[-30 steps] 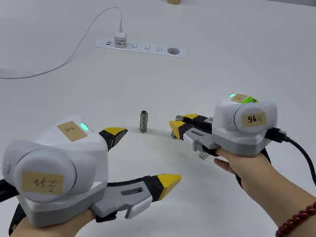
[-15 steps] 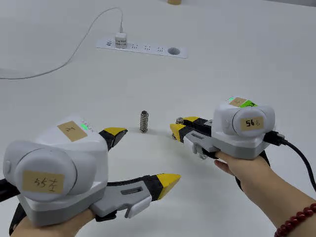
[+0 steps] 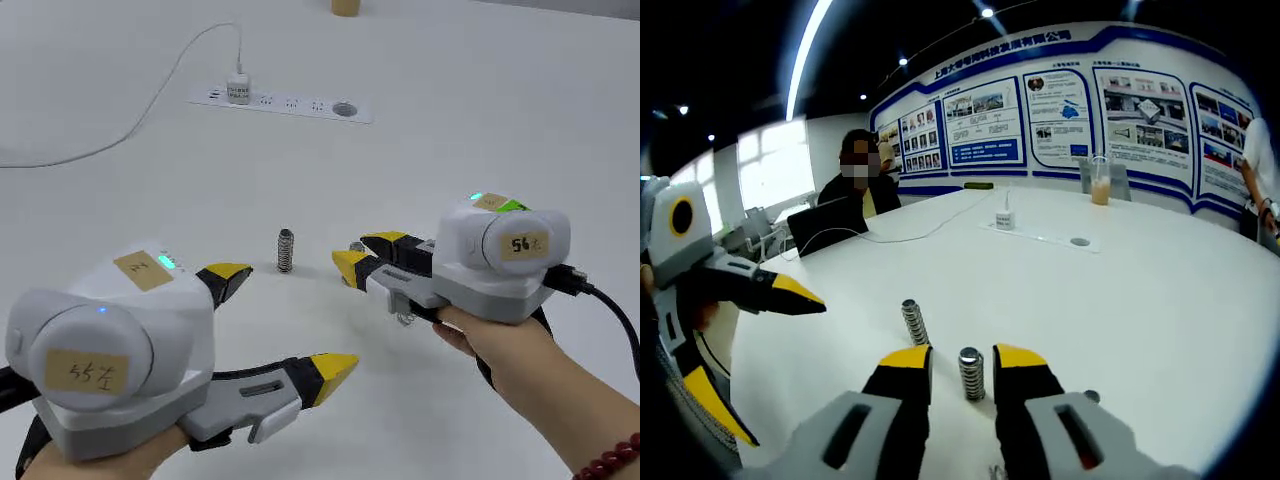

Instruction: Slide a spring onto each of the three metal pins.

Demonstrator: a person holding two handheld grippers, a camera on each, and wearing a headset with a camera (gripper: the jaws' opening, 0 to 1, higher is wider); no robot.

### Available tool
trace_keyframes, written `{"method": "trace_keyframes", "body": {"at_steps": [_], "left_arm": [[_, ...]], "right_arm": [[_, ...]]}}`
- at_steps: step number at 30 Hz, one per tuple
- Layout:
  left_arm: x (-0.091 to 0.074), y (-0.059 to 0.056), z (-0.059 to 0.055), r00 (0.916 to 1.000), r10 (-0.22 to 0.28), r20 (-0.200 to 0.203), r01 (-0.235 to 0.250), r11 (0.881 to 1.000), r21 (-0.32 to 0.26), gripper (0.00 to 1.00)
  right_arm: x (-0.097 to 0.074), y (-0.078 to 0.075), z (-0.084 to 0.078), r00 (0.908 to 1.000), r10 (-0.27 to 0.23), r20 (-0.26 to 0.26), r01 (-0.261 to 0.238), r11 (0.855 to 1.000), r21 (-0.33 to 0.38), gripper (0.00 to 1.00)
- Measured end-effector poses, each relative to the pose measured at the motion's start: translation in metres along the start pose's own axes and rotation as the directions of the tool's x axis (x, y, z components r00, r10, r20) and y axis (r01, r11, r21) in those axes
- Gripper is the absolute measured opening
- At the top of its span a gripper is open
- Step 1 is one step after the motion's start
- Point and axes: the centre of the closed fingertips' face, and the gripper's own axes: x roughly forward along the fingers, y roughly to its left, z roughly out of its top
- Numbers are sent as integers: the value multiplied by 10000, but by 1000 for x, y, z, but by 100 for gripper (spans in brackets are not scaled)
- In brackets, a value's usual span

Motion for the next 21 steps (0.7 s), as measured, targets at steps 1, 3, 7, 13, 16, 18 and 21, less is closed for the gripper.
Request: {"method": "trace_keyframes", "body": {"at_steps": [1,3,7,13,16,18,21], "left_arm": [[0,0,0,10000,0,5,0,10000,7,75],[1,-1,1,10000,-3,20,3,10000,20,75],[2,-2,2,10000,19,15,-19,9999,116,74],[6,-7,5,10000,-95,19,94,9991,402,72],[9,-11,5,9998,-163,-60,166,9986,501,71],[11,-13,6,9998,-196,-85,200,9982,560,70],[14,-15,8,9996,-262,-79,266,9978,610,70]], "right_arm": [[-2,0,1,10000,3,31,-3,10000,47,27],[-6,0,3,10000,-26,80,26,10000,86,28],[-18,-3,9,9998,-105,187,98,9993,368,33],[-35,-7,16,9990,-226,379,206,9985,506,38],[-44,-8,18,9986,-250,460,225,9982,547,40],[-49,-10,19,9984,-292,482,260,9975,657,42],[-58,-11,19,9979,-328,557,289,9972,688,43]]}}
